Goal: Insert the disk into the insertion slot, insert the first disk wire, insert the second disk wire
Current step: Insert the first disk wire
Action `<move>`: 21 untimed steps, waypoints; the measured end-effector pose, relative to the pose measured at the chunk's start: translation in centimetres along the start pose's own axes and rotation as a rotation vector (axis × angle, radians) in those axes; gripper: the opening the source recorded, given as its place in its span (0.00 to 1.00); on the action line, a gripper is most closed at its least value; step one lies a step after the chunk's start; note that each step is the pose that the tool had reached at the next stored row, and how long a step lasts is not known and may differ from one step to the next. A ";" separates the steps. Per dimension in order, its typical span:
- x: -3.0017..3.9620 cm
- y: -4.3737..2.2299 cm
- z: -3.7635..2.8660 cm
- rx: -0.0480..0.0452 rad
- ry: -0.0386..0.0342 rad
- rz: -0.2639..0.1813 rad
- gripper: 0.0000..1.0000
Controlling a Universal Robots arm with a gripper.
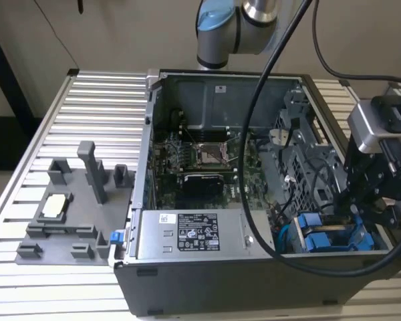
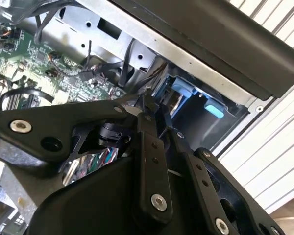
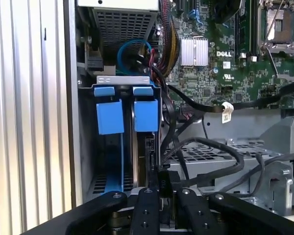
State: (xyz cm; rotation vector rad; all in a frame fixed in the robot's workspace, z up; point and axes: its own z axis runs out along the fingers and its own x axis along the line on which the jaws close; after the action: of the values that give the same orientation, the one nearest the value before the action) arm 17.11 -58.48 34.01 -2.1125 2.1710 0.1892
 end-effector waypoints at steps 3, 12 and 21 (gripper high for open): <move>0.02 -0.12 0.11 -0.0023 0.0000 0.006 0.20; 0.34 -0.69 0.25 -0.0170 0.0003 0.018 0.20; 0.55 -0.71 0.47 -0.0263 0.0003 0.029 0.20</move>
State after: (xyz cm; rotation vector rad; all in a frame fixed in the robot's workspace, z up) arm 17.80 -58.96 33.45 -2.0962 2.2119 0.2211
